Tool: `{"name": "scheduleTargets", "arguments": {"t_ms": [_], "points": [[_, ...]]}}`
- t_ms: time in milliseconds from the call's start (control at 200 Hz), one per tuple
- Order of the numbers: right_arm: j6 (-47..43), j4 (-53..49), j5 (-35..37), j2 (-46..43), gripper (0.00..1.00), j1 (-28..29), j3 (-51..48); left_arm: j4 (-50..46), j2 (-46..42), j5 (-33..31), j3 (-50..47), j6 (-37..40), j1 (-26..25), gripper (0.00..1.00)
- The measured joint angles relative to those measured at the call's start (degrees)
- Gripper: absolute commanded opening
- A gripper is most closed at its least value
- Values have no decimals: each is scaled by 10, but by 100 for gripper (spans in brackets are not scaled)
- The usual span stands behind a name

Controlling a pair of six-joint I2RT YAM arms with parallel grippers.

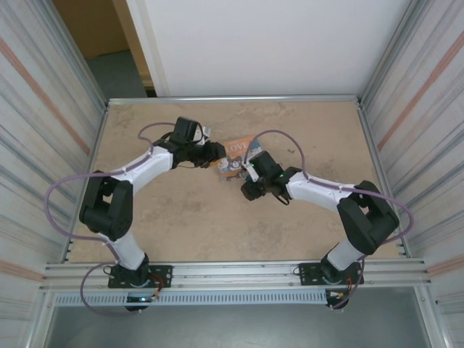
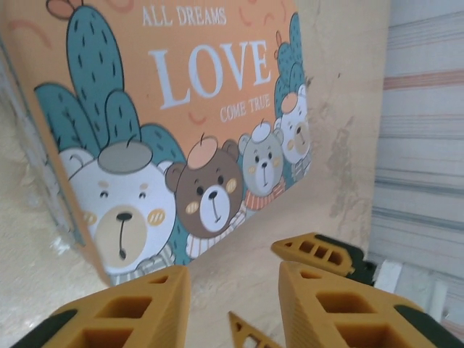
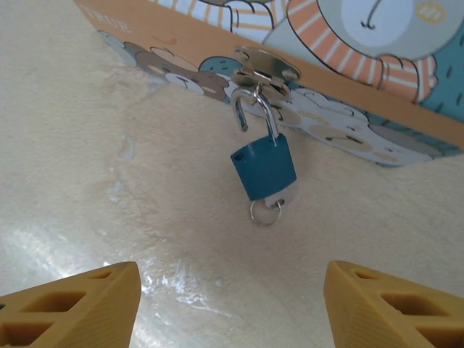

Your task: Unlock a padlock with a key

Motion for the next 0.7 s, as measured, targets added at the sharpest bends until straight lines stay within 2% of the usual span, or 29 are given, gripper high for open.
{"name": "scheduleTargets", "arguments": {"t_ms": [210, 696], "points": [[-16, -8, 60, 44, 66, 30, 30, 5, 54, 29, 46, -8, 5, 23], [-43, 2, 125, 106, 57, 53, 46, 7, 106, 53, 91, -17, 5, 22]]}}
